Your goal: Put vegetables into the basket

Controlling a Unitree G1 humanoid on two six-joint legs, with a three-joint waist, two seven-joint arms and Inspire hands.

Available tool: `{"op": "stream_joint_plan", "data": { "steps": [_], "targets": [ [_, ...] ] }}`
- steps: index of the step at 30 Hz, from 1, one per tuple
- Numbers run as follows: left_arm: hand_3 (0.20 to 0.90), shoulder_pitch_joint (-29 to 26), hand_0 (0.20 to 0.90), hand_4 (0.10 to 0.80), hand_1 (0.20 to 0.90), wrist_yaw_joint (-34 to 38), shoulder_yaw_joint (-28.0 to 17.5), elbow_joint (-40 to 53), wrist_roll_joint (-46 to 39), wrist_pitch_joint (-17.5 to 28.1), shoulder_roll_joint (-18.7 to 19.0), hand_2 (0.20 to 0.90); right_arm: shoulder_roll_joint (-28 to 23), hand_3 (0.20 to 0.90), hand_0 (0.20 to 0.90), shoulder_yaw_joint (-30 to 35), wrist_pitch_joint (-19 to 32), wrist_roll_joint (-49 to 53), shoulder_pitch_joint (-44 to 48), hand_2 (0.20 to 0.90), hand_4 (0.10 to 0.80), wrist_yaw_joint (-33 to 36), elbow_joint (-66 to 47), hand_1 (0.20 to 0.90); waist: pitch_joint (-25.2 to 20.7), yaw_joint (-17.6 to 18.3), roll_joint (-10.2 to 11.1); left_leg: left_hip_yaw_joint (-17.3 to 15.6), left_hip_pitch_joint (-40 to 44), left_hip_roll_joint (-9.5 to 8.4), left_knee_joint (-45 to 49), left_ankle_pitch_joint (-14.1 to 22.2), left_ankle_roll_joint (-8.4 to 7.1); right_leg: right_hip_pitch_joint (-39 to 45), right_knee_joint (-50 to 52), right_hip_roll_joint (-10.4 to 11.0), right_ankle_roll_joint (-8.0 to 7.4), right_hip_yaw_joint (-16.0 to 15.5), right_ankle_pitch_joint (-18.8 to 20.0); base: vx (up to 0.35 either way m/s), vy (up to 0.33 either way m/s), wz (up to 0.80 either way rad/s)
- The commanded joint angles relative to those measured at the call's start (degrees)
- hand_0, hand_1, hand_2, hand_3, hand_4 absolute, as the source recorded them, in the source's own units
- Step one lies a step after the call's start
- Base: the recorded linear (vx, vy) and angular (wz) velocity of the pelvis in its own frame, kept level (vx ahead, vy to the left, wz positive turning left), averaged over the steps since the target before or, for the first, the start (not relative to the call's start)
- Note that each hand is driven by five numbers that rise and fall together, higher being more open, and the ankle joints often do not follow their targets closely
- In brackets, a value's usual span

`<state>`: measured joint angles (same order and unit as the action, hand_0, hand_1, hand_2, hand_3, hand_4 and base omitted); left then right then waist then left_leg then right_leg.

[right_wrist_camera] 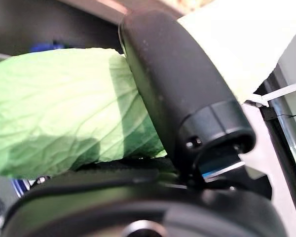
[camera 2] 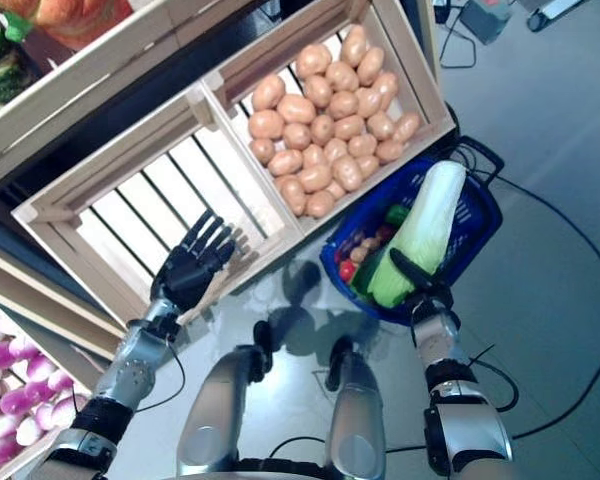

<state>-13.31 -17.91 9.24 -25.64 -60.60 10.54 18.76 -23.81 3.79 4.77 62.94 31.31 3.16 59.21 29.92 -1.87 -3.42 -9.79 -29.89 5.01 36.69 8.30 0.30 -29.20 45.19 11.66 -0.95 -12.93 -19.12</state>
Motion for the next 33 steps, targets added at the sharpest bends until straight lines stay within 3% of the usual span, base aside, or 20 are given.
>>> {"op": "stream_joint_plan", "data": {
  "steps": [1, 7, 14, 15, 25, 33],
  "targets": [
    [0.9, -2.22, 0.9, 0.8, 0.9, -0.71, 1.28, 7.0, -0.67, 6.2, -0.88, 0.9, -5.45, 0.3, 0.3, 1.32, 4.95, -0.16, 4.0, 0.3, 0.4, 1.56, 0.22, 0.3, -0.12, 0.5, -0.67, -1.05, -2.06, -0.69, 13.76, 9.15, 1.43, -0.48, 3.67, -0.72, 4.85, -4.06, 0.61, -0.036, -0.002, 0.07],
    [0.9, -3.58, 0.9, 0.8, 0.9, 0.7, 3.97, 10.01, -2.11, 7.27, -1.69, 0.9, -8.69, 0.3, 0.3, 2.16, 5.17, -0.46, 8.34, 0.3, 0.4, 4.43, 2.99, 0.3, -0.12, 0.49, -2.36, -1.95, -10.76, -1.11, 25.43, 13.74, 3.01, -10.39, 15.88, 2.62, 5.56, -3.5, -3.48, -0.031, 0.014, 0.04],
    [0.9, -2.62, 0.9, 0.8, 0.9, 1.8, 5.37, 12.83, -3.31, 8.09, -0.6, 0.9, -11.53, 0.3, 0.3, 2.5, 4.41, -0.32, 11.06, 0.3, 0.4, 5.97, 2.22, 0.3, -0.12, 0.25, -3.23, -2.74, -16.44, -1.16, 32.7, 18.62, 4.42, -17.35, 23.38, 4.29, 5.76, -2.52, -5.91, -0.027, 0.013, 0.09],
    [0.9, -2.68, 0.9, 0.8, 0.9, 1.97, 5.42, 13.08, -3.16, 7.94, -0.57, 0.9, -11.58, 0.9, 0.9, 2.54, 4.63, -0.47, 11.2, 0.9, 0.8, 5.95, 2.47, 0.9, -0.12, 0.17, -3.22, -2.69, -16.59, -1.19, 32.94, 18.89, 4.44, -17.52, 23.64, 4.32, 5.64, -2.5, -5.96, -0.013, -0.007, 0.07],
    [0.9, -2.77, 0.9, 0.8, 0.9, 0.85, 5.7, 12.68, -3.6, 8.01, 0.88, 0.9, -12.29, 0.9, 0.9, 2.55, 4.41, -0.65, 11.45, 0.9, 0.8, 5.29, 1.28, 0.9, -0.12, -0.46, -2.24, -1.39, -15.57, -1.19, 32.7, 18.11, 3.68, -16.13, 22.78, 3.72, 4.34, -2.76, -5.4, 0.012, -0.008, 0.04],
    [0.9, -2.15, 0.9, 0.8, 0.9, -0.48, 4.92, 11.92, -4.46, 7.46, 1.54, 0.9, -12.34, 0.9, 0.9, 3.03, 3.99, -1.4, 10.29, 0.9, 0.8, 4.02, 1.24, 0.9, -0.12, -0.84, -1.29, -0.63, -13.27, -0.62, 31.21, 16.21, 3.51, -13.45, 21.43, 3.34, 4.7, -3.34, -4.95, 0.035, -0.009, 0.01]
  ]
}}
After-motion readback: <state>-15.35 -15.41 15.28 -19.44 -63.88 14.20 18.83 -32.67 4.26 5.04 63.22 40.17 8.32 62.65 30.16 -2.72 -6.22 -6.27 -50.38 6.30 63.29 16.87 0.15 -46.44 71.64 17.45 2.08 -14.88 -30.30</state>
